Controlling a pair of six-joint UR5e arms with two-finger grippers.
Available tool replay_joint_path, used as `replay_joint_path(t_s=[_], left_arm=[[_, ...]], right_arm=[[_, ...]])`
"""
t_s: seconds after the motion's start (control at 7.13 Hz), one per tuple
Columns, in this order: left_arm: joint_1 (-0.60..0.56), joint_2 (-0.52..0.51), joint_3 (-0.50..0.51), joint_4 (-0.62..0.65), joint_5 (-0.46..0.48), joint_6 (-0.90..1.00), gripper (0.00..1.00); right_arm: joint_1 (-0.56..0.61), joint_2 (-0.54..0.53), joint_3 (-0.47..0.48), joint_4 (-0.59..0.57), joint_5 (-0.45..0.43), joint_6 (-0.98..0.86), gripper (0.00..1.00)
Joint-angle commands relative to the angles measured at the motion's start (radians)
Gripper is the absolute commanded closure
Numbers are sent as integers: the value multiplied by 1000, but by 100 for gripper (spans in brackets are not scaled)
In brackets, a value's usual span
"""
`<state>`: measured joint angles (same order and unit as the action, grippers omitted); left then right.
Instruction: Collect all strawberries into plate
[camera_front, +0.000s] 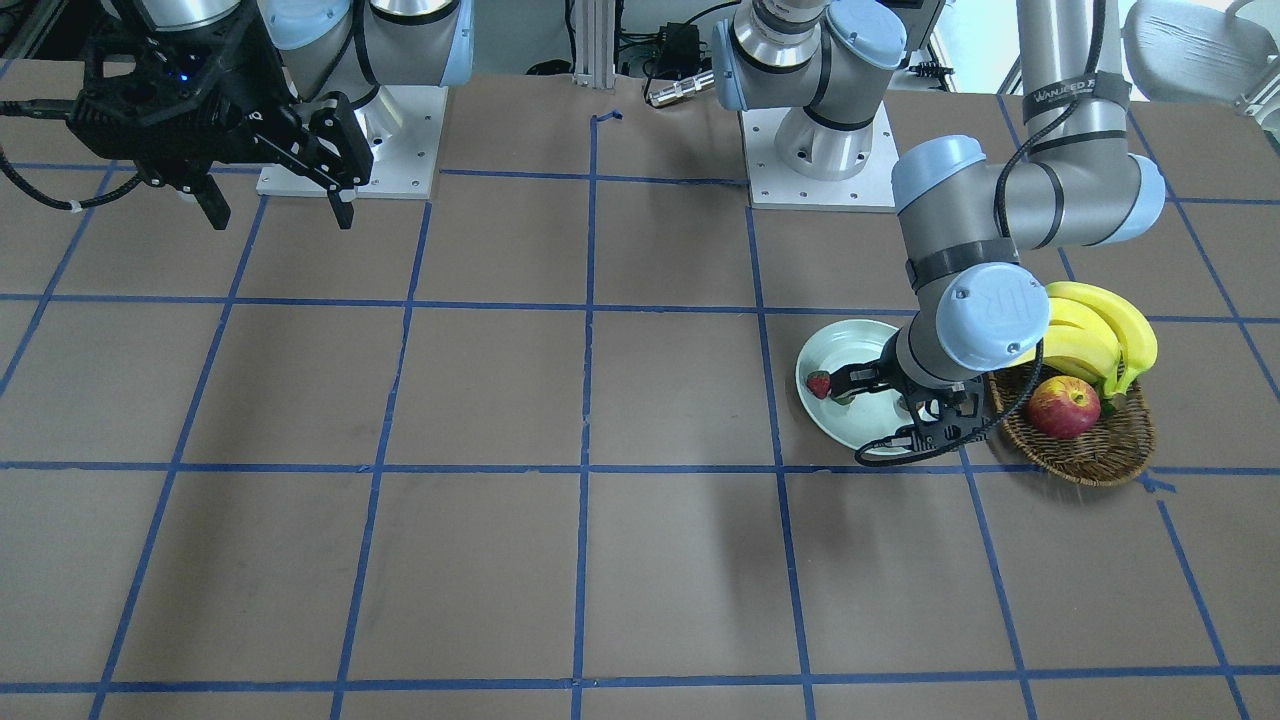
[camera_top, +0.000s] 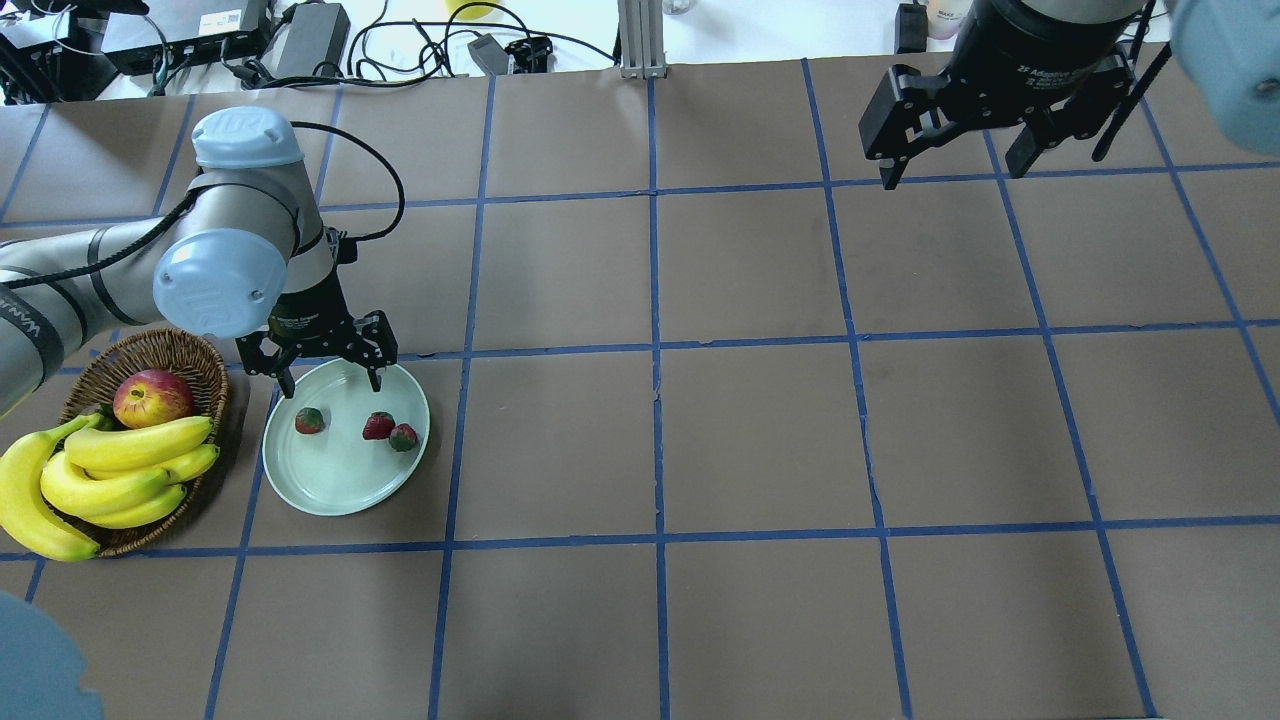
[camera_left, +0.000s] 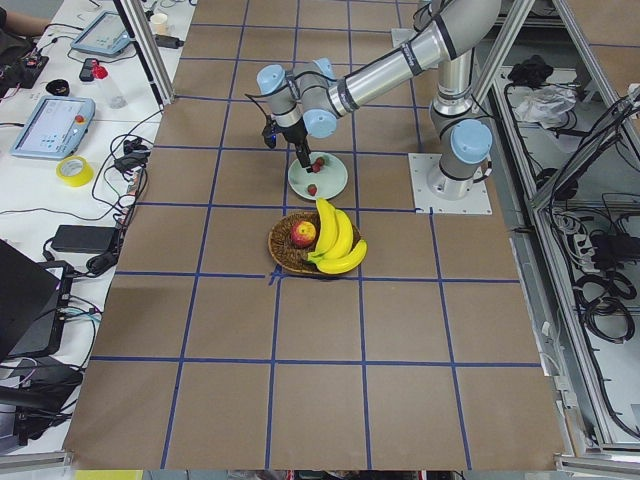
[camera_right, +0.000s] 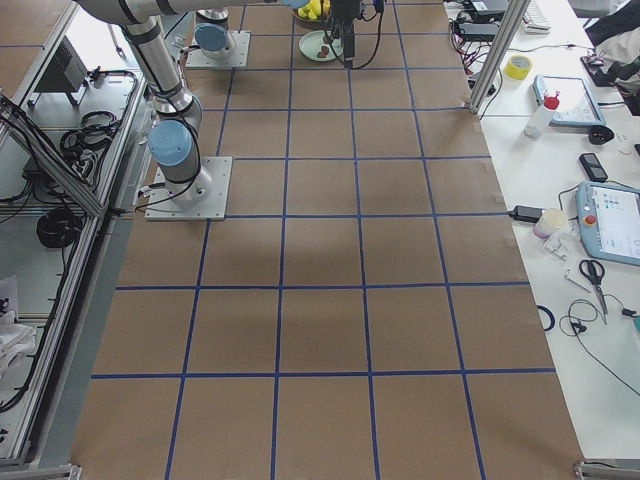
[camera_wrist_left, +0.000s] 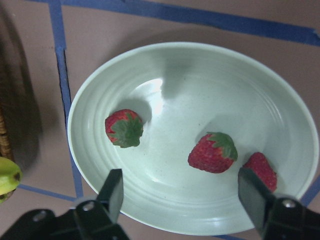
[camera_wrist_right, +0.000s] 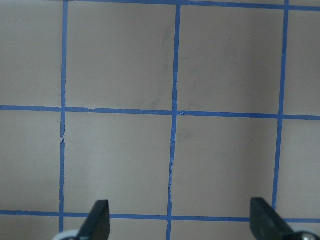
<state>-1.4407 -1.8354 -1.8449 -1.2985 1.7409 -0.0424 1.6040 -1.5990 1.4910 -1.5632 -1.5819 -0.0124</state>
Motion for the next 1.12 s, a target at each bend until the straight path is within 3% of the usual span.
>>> replay_joint_path(t_s=[0.0, 0.28, 0.7, 0.98], left_arm=[[-41, 98, 95, 1, -122, 25, 0], [-67, 181, 217, -42, -167, 84, 0], [-118, 268, 211, -76, -172, 93, 0], [-113, 301, 275, -294, -175, 93, 0]], right_arm=[[1, 1, 0, 0, 0, 0, 0], [1, -1, 0, 0, 2, 0, 0], [1, 1, 0, 0, 2, 0, 0], [-1, 1, 0, 0, 0, 0, 0]])
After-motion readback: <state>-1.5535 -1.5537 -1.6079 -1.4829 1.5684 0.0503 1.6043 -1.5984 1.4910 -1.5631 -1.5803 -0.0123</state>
